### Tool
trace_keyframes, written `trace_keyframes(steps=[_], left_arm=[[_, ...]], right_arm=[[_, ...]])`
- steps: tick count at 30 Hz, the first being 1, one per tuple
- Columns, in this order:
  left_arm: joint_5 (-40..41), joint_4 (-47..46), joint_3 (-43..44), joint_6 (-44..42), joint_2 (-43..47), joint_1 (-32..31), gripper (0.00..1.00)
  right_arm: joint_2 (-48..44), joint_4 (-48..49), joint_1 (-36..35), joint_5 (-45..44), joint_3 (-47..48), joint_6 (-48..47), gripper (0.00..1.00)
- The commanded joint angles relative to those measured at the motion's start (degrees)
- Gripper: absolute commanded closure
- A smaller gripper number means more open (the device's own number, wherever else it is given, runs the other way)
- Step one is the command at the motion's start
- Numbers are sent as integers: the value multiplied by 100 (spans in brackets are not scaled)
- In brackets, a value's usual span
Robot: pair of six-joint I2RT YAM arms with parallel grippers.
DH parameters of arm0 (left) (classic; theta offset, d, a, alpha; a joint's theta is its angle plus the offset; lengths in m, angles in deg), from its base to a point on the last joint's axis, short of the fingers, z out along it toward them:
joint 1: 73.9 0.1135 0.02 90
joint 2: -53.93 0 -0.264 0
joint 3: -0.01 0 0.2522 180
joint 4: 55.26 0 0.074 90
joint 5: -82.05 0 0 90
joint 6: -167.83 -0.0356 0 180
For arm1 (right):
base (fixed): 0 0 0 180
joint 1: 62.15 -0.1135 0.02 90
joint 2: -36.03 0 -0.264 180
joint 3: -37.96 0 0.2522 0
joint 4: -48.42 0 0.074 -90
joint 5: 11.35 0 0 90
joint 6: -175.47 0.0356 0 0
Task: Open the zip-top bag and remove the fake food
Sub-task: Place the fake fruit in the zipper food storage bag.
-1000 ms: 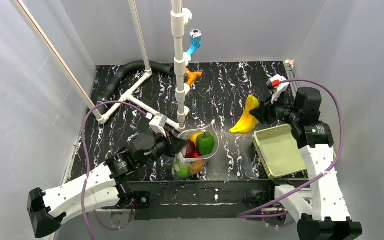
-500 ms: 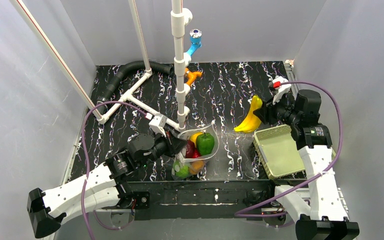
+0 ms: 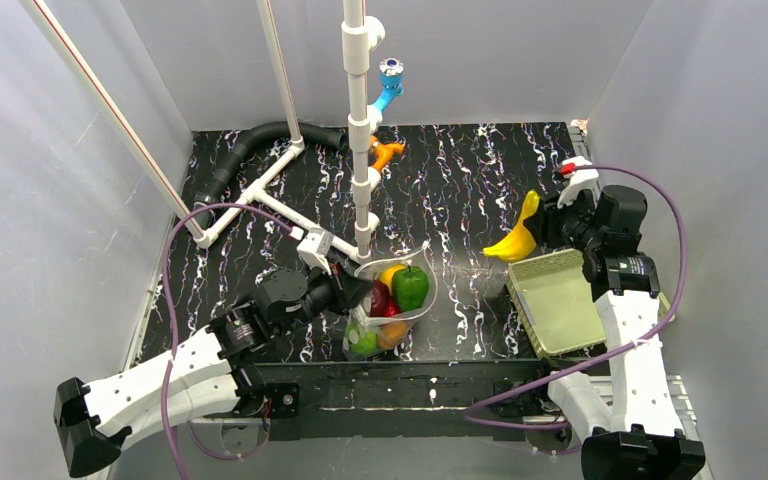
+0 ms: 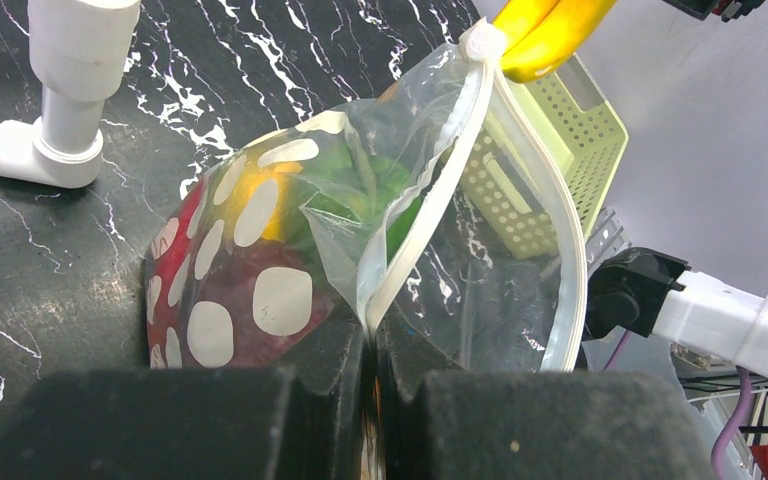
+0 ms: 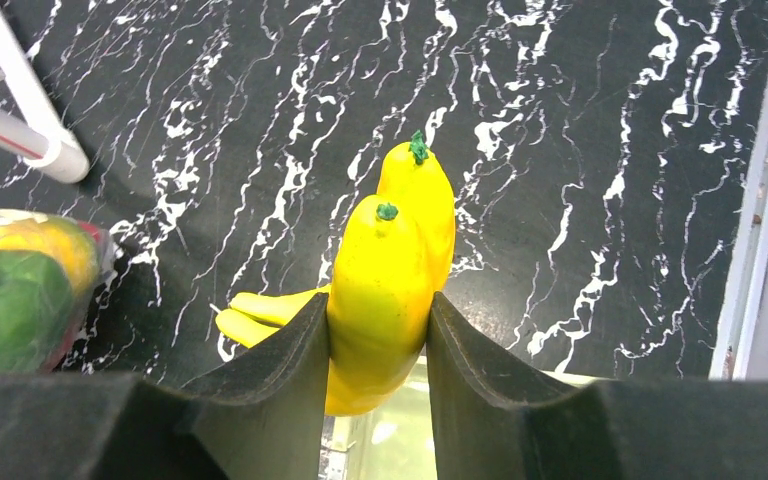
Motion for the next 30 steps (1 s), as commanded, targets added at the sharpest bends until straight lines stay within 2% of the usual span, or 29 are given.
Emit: trace_keyframes(steps=[1,13,21,30], left_arm=[[81,-116,-118,-76,184,0,100],[100,-141,-197,-53,288,-5,100],[165,-1,-169,-106,404,-5,100],[186,19,-221,-116,509,0,100]], right_arm=[[-21,561,248,22,-105,304,99],[55,935,696,-298,-402,792,99],[-10,376,1184,383,-353,681,99],[-99,-269,1326,204,12,308,99]])
